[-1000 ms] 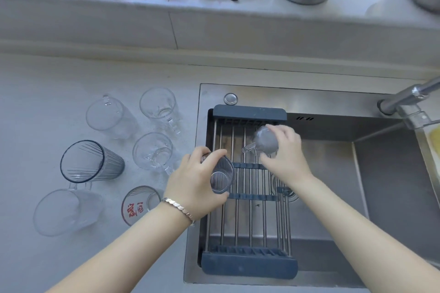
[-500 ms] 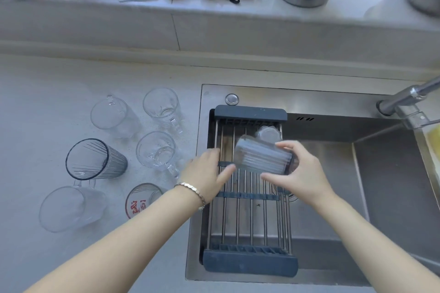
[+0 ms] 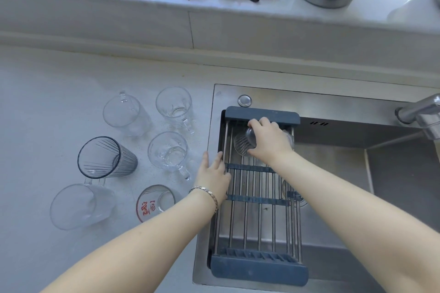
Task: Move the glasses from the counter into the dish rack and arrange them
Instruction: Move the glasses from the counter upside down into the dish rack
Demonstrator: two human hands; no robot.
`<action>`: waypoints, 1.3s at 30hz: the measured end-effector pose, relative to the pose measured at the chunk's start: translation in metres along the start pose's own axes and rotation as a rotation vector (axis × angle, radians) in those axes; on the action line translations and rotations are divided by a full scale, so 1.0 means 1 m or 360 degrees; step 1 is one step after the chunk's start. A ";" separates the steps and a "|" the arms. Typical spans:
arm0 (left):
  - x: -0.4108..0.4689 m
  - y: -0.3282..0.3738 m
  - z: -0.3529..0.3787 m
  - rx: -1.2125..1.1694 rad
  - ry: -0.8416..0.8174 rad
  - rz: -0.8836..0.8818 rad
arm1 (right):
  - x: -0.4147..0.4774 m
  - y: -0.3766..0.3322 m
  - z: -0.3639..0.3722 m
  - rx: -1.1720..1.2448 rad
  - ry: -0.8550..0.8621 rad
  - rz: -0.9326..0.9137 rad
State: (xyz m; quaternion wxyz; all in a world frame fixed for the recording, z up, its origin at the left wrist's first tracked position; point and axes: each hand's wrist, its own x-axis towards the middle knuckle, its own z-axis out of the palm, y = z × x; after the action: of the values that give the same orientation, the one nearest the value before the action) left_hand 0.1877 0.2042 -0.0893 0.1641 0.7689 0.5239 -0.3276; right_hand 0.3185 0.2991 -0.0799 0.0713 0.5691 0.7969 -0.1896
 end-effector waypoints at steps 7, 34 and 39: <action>-0.007 0.000 -0.003 -0.0045 -0.0004 -0.0024 | -0.012 -0.002 0.012 0.0184 0.0071 0.0048; -0.184 -0.116 0.092 -0.1242 0.0671 -0.1299 | -0.138 -0.160 0.069 0.1455 -0.0065 0.0114; -0.185 -0.121 0.088 -0.1496 0.0720 -0.1314 | -0.163 -0.121 0.048 0.1644 -0.0102 0.0140</action>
State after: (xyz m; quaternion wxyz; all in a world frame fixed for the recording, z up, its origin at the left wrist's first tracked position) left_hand 0.0043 0.0705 -0.0174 0.2290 0.4015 0.8841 0.0693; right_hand 0.2564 0.1030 -0.0438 -0.1867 0.5569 0.5721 -0.5724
